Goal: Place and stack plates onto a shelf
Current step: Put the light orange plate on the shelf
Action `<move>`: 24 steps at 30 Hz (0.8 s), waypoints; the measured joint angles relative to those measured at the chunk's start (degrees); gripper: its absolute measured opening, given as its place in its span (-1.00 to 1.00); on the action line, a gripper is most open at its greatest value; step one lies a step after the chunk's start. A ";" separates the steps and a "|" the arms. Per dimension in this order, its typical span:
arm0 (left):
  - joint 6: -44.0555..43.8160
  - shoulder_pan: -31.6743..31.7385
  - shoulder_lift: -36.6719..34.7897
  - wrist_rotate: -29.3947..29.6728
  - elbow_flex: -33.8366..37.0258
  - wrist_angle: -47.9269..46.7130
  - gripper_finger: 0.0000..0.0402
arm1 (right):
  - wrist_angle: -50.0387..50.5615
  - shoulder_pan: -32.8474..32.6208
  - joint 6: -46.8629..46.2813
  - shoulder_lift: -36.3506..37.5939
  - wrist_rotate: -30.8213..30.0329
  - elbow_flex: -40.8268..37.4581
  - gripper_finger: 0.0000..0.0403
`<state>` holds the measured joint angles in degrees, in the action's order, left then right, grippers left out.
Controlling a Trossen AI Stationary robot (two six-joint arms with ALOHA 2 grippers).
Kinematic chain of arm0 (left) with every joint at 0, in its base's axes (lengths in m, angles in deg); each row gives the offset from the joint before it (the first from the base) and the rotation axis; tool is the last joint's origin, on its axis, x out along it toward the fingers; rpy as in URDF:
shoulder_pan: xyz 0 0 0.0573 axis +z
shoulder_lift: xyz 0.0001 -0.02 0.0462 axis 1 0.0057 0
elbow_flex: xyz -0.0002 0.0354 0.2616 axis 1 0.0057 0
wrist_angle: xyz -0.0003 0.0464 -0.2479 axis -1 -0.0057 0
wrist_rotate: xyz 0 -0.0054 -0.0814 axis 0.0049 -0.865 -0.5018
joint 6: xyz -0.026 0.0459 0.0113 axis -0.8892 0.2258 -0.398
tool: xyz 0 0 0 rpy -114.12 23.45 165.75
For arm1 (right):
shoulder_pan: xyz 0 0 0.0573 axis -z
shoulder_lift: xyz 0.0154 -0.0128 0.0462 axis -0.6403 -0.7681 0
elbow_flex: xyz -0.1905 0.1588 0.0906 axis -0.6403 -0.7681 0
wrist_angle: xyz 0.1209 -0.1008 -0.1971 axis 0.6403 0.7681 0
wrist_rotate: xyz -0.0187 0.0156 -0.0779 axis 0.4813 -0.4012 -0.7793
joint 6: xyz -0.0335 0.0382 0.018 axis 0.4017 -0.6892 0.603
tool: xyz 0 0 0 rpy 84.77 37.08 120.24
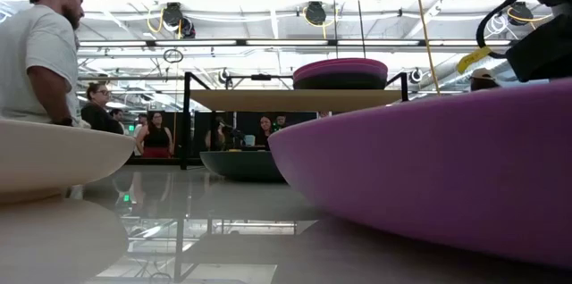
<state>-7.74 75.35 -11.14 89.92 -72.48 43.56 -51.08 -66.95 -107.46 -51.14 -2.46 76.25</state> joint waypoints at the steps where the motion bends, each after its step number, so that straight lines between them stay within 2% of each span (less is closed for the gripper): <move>1: 0.00 0.00 0.00 0.00 0.00 0.00 0.25 | 0.14 0.00 0.02 0.10 0.14 0.00 -0.58; 4: 0.07 0.00 -0.73 0.00 0.00 -0.34 0.25 | 0.71 0.00 0.16 1.24 0.36 0.00 -0.89; 5: 0.03 0.00 -1.56 0.02 0.00 -0.45 0.25 | 0.97 0.00 0.18 1.80 0.33 0.00 -0.94; 9: 0.92 -0.01 -6.55 0.04 -0.07 -1.57 0.25 | 1.22 0.14 0.02 5.48 -0.12 0.18 -0.98; 14: 2.81 -0.07 -13.70 0.22 -0.07 -6.28 0.25 | 2.84 2.85 3.28 11.69 -6.52 4.91 -0.99; 19: 4.24 -0.07 -18.35 0.87 -0.07 -10.17 0.25 | 2.69 10.18 10.12 16.29 -15.05 14.05 -0.99; 22: 4.33 -0.07 -20.16 1.31 -0.07 -13.28 0.25 | 0.55 16.78 15.23 16.73 -19.94 20.26 -1.00; 24: 5.11 -0.07 -21.05 1.64 -0.07 -15.84 0.25 | -3.49 22.21 18.75 16.08 -20.83 23.81 -1.00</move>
<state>-2.63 75.28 -32.19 91.56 -72.55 27.72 -54.57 -44.74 -88.71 -35.06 -23.29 100.06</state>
